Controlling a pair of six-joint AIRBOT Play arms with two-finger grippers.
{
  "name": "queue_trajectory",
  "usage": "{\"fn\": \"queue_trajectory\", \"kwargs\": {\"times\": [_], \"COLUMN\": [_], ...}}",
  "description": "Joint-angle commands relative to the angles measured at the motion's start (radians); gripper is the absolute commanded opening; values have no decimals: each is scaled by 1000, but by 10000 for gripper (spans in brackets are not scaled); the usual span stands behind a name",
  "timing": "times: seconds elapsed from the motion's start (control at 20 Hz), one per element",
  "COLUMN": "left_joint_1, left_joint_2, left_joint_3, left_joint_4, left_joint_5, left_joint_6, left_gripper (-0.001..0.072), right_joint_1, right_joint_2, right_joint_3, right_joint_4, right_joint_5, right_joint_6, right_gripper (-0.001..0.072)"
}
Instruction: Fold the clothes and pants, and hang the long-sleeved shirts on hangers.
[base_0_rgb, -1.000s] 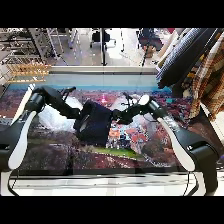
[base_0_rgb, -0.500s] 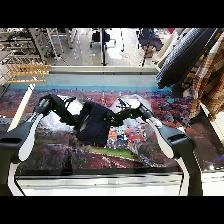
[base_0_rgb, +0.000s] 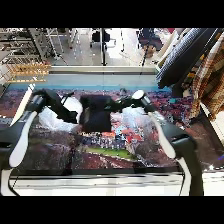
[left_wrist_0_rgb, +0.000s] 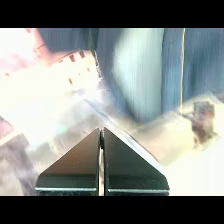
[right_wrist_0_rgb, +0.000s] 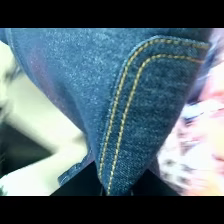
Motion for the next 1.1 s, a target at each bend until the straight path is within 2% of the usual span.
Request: {"fn": "queue_trajectory", "kwargs": {"times": [0.0, 0.3, 0.4, 0.55, 0.7, 0.9, 1.0, 1.05], "left_joint_1": [47, 118, 121, 116, 116, 116, 116, 116], "left_joint_2": [170, 392, 427, 439, 437, 437, 437, 436], "left_joint_3": [1, 0, 0, 0, -6, -29, -36, -37], "left_joint_4": [-2, -1, -1, -1, -1, -1, -1, -1], "left_joint_5": [95, 243, 243, 243, 235, 236, 235, 235], "left_joint_6": [6, 28, 28, 28, 28, 27, 27, 27], "left_gripper": [14, 15, 14, 15, 14, 15, 14, 14], "right_joint_1": [-121, -563, -747, -1026, -1269, -1497, -1576, -1598], "right_joint_2": [200, 597, 686, 804, 852, 851, 851, 851], "right_joint_3": [-72, -358, -458, -644, -825, -1093, -1174, -1192], "right_joint_4": [-122, -174, -175, -158, -88, -82, -156, -244], "right_joint_5": [13, 53, 122, 101, 85, -27, -60, -57], "right_joint_6": [70, 50, -19, -105, -224, -307, -300, -294], "right_gripper": [31, 31, 30, 28, 28, 29, 30, 32]}}
